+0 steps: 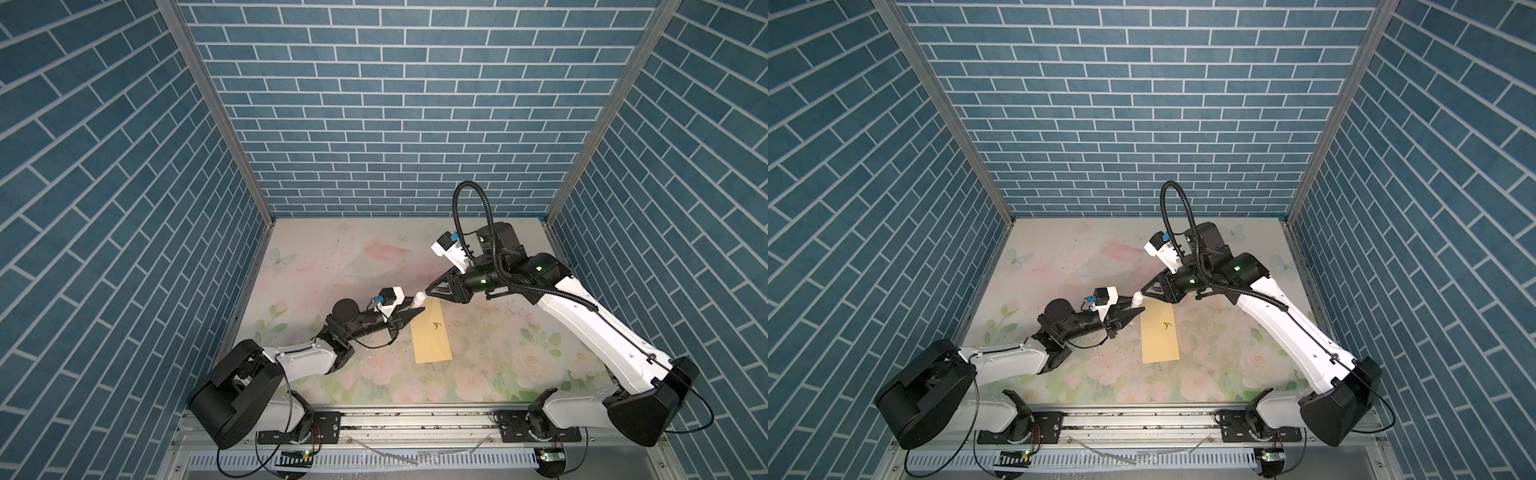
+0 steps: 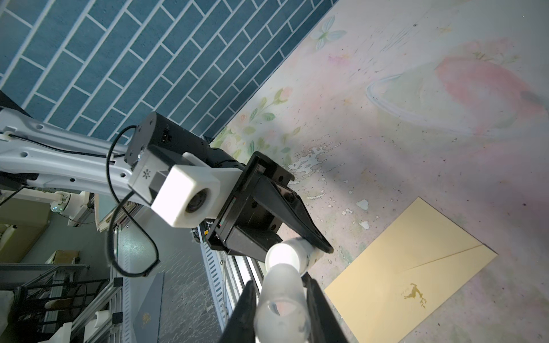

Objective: Place the letter into the envelope and seal it

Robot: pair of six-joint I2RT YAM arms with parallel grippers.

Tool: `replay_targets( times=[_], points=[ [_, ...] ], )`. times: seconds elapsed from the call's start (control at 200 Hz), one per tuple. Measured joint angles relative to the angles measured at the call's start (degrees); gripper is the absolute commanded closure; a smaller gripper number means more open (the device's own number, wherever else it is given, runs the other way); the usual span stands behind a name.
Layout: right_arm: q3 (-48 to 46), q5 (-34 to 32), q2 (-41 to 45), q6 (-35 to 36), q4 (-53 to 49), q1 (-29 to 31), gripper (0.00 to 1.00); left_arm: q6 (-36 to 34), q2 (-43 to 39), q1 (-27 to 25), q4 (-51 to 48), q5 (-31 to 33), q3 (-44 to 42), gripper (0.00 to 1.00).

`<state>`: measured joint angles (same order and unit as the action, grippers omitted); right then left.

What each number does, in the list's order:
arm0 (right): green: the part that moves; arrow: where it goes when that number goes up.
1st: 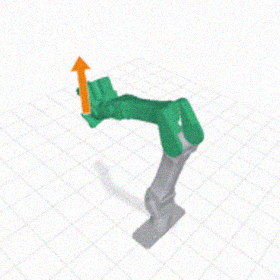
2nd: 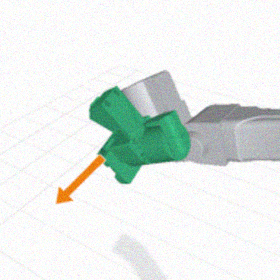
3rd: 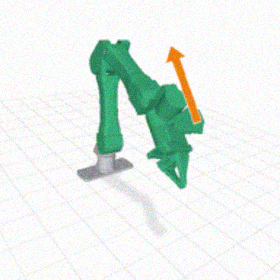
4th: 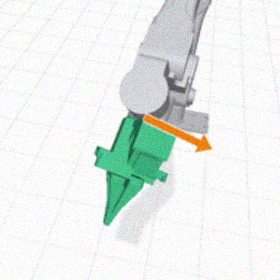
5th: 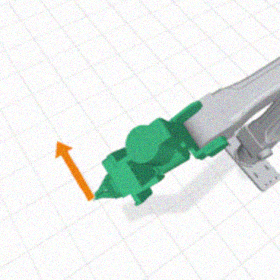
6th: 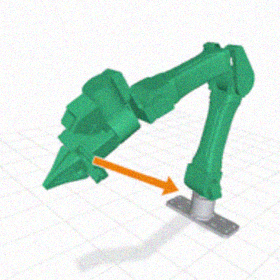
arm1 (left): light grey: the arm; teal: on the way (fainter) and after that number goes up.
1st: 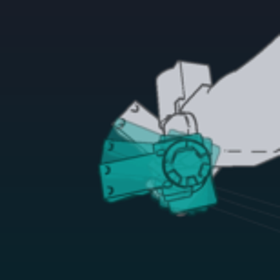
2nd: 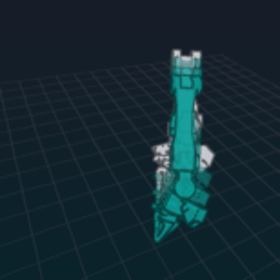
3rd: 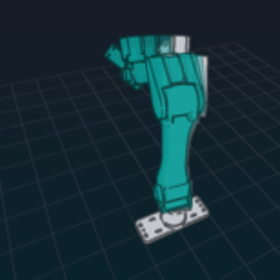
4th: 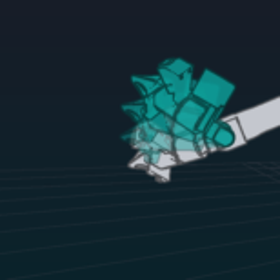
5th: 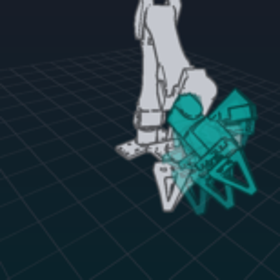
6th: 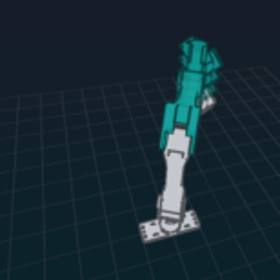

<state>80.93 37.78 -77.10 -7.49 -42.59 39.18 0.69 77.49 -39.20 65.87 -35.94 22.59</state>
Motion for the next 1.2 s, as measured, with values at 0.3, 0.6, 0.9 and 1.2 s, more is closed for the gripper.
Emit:
replay_targets(
  times=[0.3,0.6,0.9,1.2],
  points=[
    [0.0,-0.7,-0.9,0.0,0.3,1.0,0.78,0.2,-0.8,-0.2,0.0,-0.1,0.0,1.00],
    [0.0,-0.7,-1.2,-0.1,1.1,1.8,0.77,0.2,-0.8,-0.3,0.0,-0.1,0.0,1.00],
    [0.0,-0.8,-1.9,-0.2,1.7,2.0,0.76,0.3,-0.8,-0.3,-0.8,-0.1,0.0,1.00],
    [0.0,-1.5,-2.4,-0.2,2.3,2.5,0.75,0.6,-0.8,-0.3,-1.7,-0.2,0.0,1.00]
  ],
)
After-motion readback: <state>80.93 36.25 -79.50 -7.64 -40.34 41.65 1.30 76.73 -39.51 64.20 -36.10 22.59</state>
